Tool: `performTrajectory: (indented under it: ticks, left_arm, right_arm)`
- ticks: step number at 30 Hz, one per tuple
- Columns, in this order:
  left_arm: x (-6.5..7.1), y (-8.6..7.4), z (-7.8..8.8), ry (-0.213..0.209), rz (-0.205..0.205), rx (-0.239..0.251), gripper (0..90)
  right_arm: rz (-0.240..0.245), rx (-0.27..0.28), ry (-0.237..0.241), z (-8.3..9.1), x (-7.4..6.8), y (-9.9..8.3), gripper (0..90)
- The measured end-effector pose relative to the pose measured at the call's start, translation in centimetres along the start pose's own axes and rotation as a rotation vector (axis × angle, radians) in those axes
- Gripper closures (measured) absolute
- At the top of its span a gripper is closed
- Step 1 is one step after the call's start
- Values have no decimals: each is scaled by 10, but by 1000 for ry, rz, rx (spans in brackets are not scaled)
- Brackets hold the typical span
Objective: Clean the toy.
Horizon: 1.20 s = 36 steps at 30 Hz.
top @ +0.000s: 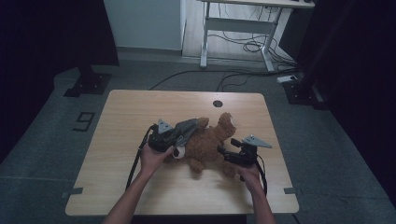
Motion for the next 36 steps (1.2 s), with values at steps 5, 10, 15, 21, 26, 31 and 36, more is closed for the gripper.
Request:
performTrajectory:
  ticks: [5, 10, 15, 21, 26, 31, 36]
  left_arm:
    - [7, -5, 7, -23, 11, 21, 743]
    - [14, -10, 11, -27, 0, 45, 743]
    - [18, -15, 15, -42, 2, 72, 743]
    - [23, -20, 19, -51, 5, 83, 743]
    - [33, -26, 21, -65, 1, 96, 744]
    - [41, -30, 25, -83, -3, 99, 743]
    - [46, -18, 38, -129, 22, 112, 735]
  right_arm:
    - [-8, 4, -26, 1, 4, 14, 154]
    - [-30, -8, -55, -10, 16, 29, 136]
    - [-52, -21, -42, -19, 17, 39, 151]
    - [-48, -33, -37, -11, 9, 23, 521]
    - [-55, -42, -45, 0, 6, -6, 586]
    - [-84, -48, -1, 3, 7, -20, 609]
    - [-21, -40, -13, 10, 5, -24, 634]
Point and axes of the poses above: each handheld gripper's, and its own axes: z roughly backward along the jaws, y roughly out of its top, x roughly to its right, the point moved 9 cm from there along -z, roughly forward along the jaws, and after that the axes turned 15 degrees about -y, right-handed, at the moved point
